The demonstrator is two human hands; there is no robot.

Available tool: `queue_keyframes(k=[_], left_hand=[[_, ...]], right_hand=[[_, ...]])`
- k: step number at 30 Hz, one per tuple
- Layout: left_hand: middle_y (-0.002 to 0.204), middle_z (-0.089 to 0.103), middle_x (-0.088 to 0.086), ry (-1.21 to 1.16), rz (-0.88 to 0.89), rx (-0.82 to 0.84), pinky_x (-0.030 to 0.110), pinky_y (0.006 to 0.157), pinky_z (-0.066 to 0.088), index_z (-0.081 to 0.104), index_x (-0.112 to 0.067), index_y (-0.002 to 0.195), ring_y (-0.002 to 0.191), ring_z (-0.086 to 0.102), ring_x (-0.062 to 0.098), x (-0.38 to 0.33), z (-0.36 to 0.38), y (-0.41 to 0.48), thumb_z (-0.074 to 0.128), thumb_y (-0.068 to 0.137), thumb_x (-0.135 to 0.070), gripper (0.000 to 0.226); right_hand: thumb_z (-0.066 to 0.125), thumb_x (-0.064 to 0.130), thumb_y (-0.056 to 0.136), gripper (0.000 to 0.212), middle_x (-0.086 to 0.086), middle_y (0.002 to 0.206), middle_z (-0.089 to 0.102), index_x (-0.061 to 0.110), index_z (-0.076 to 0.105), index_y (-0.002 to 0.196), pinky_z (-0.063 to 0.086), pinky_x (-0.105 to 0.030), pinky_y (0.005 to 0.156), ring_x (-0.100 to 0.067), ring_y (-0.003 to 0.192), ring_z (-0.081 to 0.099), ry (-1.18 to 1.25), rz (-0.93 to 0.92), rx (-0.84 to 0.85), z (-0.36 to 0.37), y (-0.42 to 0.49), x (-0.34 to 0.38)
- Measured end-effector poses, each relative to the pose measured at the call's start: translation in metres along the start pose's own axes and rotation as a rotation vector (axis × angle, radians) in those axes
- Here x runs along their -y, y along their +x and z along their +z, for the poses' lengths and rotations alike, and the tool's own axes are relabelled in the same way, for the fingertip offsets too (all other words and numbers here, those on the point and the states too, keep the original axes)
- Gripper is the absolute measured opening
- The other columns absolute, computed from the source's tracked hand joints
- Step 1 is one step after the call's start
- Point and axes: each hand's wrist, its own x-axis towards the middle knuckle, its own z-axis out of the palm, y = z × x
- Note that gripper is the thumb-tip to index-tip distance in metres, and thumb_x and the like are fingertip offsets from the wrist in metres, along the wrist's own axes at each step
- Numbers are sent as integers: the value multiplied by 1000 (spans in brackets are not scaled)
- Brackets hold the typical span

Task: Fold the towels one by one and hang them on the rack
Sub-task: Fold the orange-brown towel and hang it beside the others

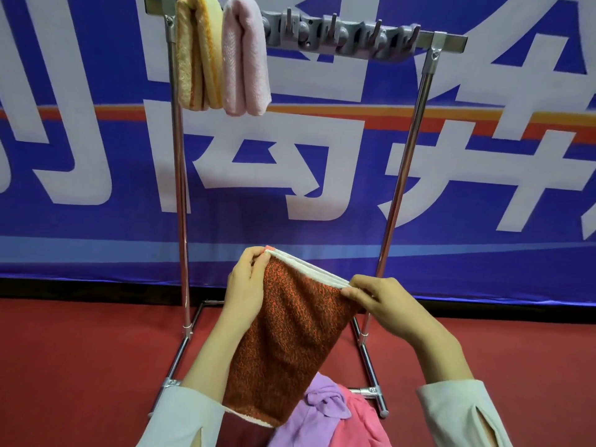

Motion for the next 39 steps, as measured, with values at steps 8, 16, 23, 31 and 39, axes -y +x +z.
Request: queue_keyframes(k=[8, 16, 23, 31, 39], left_hand=[[102, 67, 0, -1, -34, -2, 28, 83, 42, 63, -16, 105, 100, 59, 17, 5, 1, 2, 47, 99, -25, 19], [105, 67, 1, 5, -32, 11, 33, 91, 42, 64, -14, 108, 101, 59, 17, 3, 0, 2, 48, 99, -26, 21], [95, 66, 0, -42, -59, 2, 29, 79, 45, 63, -14, 103, 93, 60, 17, 4, -1, 2, 49, 98, -27, 19], [81, 59, 1, -227, 53, -12, 28, 62, 41, 47, -24, 98, 66, 53, 10, -9, 4, -6, 53, 97, -12, 13], [93, 55, 3, 124, 314, -99, 3, 87, 34, 68, -12, 83, 90, 53, -12, -16, 7, -13, 42, 95, 6, 34]], right_hand=[[76, 45, 78, 43, 0, 63, 52, 8, 55, 68, 34, -24, 58, -5, 58, 41, 49, 12, -13, -2, -4, -1], [68, 44, 84, 45, -21, 76, 60, 0, 63, 74, 35, -31, 63, -9, 65, 42, 55, 54, 44, 2, 0, -9], [81, 16, 75, 22, 0, 68, 66, 10, 60, 72, 50, -29, 66, -11, 64, 62, 465, 118, -262, -4, -3, 5], [59, 2, 91, 27, -1, 82, 50, 26, 65, 103, 44, -31, 62, -12, 71, 51, 863, 129, -313, -5, -1, 8], [48, 1, 95, 25, 2, 75, 52, 17, 67, 96, 43, -18, 51, -5, 62, 49, 937, 106, -271, -5, -2, 17]])
